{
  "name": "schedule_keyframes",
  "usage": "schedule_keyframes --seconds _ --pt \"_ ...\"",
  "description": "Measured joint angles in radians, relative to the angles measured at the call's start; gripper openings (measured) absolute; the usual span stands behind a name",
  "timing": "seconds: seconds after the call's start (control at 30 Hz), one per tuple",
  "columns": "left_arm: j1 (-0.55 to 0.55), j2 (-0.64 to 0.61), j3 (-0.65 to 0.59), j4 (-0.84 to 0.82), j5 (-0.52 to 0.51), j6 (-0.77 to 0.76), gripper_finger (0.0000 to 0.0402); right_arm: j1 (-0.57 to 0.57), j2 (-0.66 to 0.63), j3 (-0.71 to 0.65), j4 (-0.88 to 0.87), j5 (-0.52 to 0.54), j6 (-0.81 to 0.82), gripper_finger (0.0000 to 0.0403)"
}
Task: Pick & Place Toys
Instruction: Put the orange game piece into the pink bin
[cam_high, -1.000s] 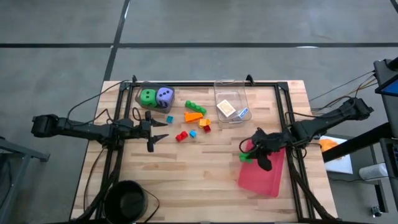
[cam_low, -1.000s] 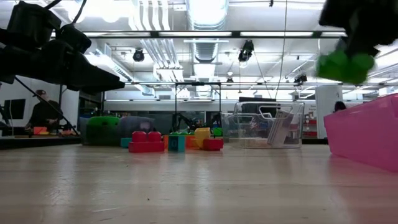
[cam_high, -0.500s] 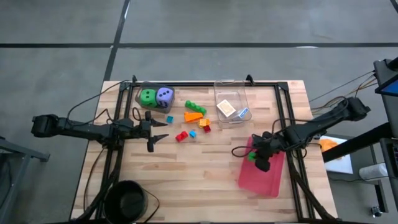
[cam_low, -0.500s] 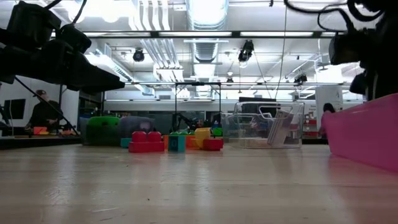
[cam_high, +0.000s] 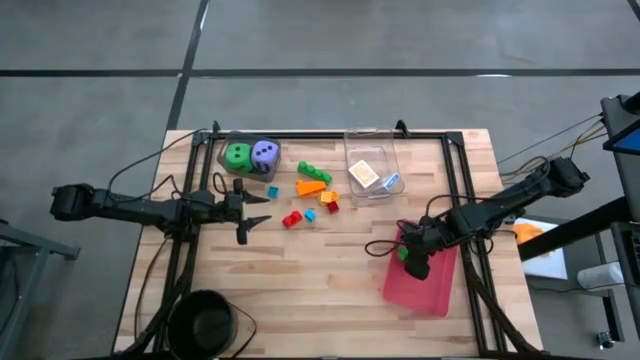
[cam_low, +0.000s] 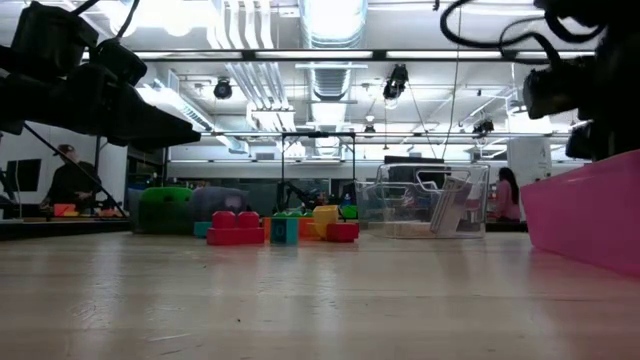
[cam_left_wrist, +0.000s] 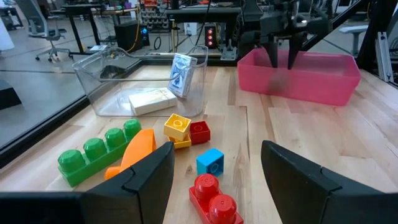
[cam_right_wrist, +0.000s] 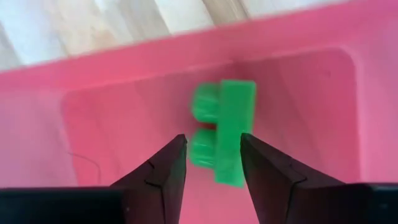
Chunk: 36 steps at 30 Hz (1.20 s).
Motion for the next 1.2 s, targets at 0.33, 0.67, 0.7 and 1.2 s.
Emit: schedule_keyframes --seconds 0.33,0.67,0.7,1.2 --pt "0.000 0.000 0.000 0.005 0.000 -0.024 0.0239 0.069 -0.065 0.140 0.122 0.291 -0.212 0.0153" --pt "0.000 0.003 0.047 -0.079 -0.029 -0.156 0.0239 0.164 -0.039 -0.047 1.119 0.562 -0.856 0.0153" --pt "0.000 0.005 0.063 -0.098 -0.029 -0.167 0.0239 0.161 -0.024 -0.074 1.188 0.564 -0.889 0.0153" --pt "0.000 0.356 0.423 -0.428 -0.031 -0.112 0.0245 0.068 0.107 -0.191 1.331 0.614 -0.833 0.0153"
